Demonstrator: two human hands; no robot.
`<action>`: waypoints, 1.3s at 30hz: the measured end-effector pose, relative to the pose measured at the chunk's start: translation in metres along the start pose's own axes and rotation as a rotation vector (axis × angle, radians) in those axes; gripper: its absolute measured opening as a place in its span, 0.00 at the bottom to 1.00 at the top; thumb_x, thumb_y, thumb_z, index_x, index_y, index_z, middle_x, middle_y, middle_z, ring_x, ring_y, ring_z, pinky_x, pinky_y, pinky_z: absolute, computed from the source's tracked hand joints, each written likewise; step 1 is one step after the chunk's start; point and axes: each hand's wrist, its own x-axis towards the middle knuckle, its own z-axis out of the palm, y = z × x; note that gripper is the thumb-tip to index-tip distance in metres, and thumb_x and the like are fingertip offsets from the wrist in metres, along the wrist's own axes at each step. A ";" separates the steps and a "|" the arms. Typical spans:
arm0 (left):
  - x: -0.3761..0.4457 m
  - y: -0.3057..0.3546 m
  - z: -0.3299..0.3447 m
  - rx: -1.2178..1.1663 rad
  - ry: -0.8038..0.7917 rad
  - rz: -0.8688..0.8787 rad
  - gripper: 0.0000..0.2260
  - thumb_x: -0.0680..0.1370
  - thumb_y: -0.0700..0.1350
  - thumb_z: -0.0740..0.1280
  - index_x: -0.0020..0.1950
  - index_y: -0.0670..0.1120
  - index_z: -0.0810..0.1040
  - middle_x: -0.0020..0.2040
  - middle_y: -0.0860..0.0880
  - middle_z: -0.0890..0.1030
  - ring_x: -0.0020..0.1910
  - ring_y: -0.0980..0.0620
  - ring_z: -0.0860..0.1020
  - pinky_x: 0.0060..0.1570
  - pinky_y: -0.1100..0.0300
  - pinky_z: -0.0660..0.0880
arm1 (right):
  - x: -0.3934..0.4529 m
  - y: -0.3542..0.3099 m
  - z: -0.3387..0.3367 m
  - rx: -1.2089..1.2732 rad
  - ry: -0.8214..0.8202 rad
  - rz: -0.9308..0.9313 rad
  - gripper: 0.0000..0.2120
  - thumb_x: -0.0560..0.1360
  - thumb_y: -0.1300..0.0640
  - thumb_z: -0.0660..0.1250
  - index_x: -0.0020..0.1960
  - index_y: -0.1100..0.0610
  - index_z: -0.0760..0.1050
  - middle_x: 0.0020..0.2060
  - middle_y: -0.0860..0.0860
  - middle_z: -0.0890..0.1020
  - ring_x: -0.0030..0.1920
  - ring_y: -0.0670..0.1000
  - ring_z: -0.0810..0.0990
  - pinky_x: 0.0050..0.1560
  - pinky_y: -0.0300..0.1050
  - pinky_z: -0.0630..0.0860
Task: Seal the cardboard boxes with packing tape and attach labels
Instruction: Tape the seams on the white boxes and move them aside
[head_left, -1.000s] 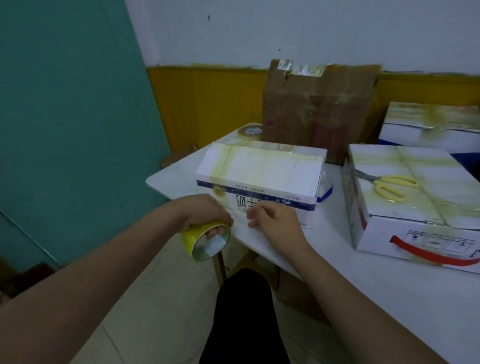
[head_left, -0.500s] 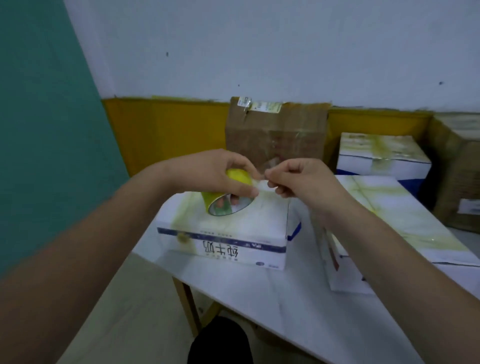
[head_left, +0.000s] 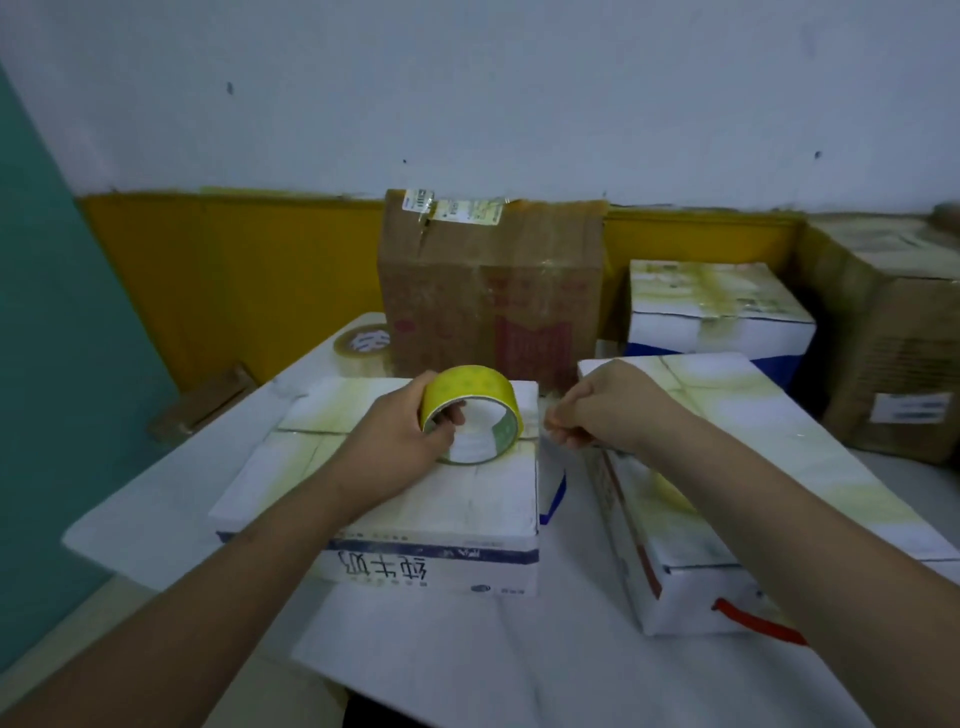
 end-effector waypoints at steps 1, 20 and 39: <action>0.002 -0.001 -0.002 0.014 0.009 0.029 0.08 0.78 0.40 0.65 0.49 0.53 0.76 0.44 0.56 0.83 0.46 0.56 0.80 0.50 0.50 0.77 | -0.001 0.001 0.000 0.009 0.001 0.004 0.07 0.76 0.61 0.71 0.44 0.64 0.85 0.39 0.56 0.86 0.37 0.51 0.83 0.51 0.47 0.83; 0.009 -0.010 -0.002 0.215 0.223 0.284 0.11 0.76 0.37 0.61 0.57 0.46 0.73 0.48 0.48 0.77 0.46 0.48 0.75 0.41 0.51 0.70 | 0.000 -0.011 0.010 -0.401 -0.201 0.157 0.08 0.74 0.58 0.72 0.47 0.63 0.85 0.31 0.52 0.77 0.29 0.48 0.69 0.31 0.38 0.68; 0.007 -0.004 0.000 0.321 0.324 0.232 0.11 0.77 0.36 0.62 0.58 0.46 0.72 0.47 0.45 0.78 0.43 0.40 0.77 0.38 0.47 0.74 | -0.005 -0.014 0.019 -0.325 -0.114 0.257 0.10 0.78 0.60 0.69 0.38 0.61 0.80 0.22 0.50 0.79 0.24 0.45 0.72 0.31 0.35 0.71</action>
